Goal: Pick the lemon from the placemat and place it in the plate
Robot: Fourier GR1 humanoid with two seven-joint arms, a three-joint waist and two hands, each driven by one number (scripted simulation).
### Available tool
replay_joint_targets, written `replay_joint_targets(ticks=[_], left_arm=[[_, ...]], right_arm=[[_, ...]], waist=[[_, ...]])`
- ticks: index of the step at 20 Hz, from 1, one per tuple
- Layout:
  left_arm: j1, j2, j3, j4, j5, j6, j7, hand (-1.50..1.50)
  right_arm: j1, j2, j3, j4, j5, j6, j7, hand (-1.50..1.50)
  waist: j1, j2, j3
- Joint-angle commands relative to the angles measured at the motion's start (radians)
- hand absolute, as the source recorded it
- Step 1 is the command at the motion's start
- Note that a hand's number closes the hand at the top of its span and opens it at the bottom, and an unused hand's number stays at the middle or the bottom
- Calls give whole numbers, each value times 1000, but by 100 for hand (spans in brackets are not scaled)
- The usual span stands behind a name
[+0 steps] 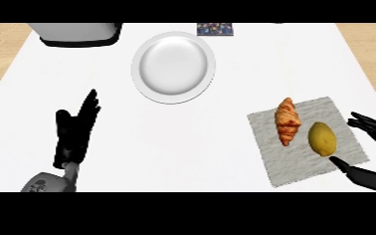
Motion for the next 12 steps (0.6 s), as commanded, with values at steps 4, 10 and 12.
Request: replay_joint_targets(ticks=[4, 10, 12], left_arm=[[31, 3, -4, -19, -16, -12, -4, 0], [49, -13, 0, -35, -33, -7, -13, 0], [95, -3, 1, -69, -44, -9, -27, 0]], right_arm=[[34, -194, 10, 28, 242, -53, -15, -150], [-20, -270, 100, -109, 377, -39, 267, -150], [-33, -285, 119, -139, 398, 1, 330, -150]], waist=[[17, 1, -5], [19, 0, -6], [22, -1, -6]])
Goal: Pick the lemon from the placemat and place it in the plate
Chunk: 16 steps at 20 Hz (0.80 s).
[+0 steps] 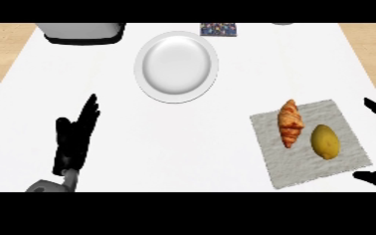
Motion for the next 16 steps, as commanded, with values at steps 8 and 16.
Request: replay_joint_targets(ticks=[8, 16], left_arm=[[-23, -81, -16, 13, -62, 38, 41, 0], [7, -81, 67, -45, -106, -45, 78, 0]], right_arm=[[-115, -64, 154, -22, 121, 255, 305, -150], [-134, 49, 117, -2, 237, 289, 344, -150]], waist=[[2, 2, 1], [-4, 0, 1]])
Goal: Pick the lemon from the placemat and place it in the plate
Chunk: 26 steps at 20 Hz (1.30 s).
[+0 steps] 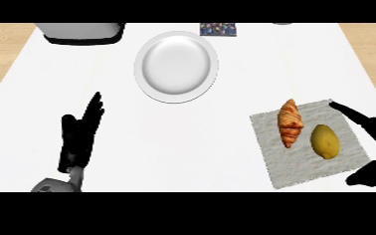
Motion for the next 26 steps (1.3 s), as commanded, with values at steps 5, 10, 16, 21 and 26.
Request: replay_joint_targets(ticks=[5, 10, 16, 21, 26], left_arm=[[10, -12, 75, -17, -43, -63, 29, 0], [12, -74, 76, -25, -108, -53, 45, 0], [41, -84, 119, -77, -121, -110, 76, 0], [-16, -146, 139, 18, -174, -101, 55, 0], [30, -179, 134, 62, -189, -104, -39, 0]], right_arm=[[-34, 59, -28, 152, 131, 14, -123, -150], [-39, 101, -43, 97, 169, 68, -68, -150], [-37, 124, -102, 122, 206, 82, -99, -150], [-78, 189, -81, 162, 272, 78, -89, -150], [-109, 183, -56, 243, 352, -19, -217, 150]], waist=[[-1, 0, 0], [-3, 0, 0], [-3, -1, 0], [-3, 0, 0], [-2, 0, 0]])
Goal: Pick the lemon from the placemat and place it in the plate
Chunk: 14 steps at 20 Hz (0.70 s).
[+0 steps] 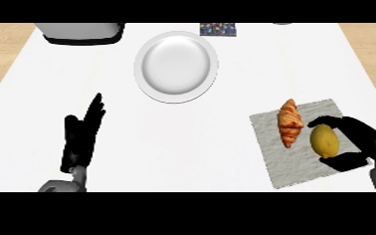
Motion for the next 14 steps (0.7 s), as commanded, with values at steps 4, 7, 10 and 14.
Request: replay_joint_targets(ticks=[4, 7, 10, 14], left_arm=[[-2, -36, 30, 69, -19, -27, -65, 0], [3, -2, 44, -27, -13, -56, 26, 0], [-26, -5, 53, 0, -18, -42, 25, 0], [-37, -14, -2, -25, -26, -69, 26, 0]], right_arm=[[-3, 38, -2, 24, 84, -103, -62, 150], [3, 7, -54, -9, 73, -123, -81, 150], [-82, 48, -85, 70, 103, -238, -24, 150], [-219, 416, 209, -90, 248, -271, 253, 150]], waist=[[-2, 0, 0], [-2, -1, 0], [2, 1, 0], [87, 1, -4]])
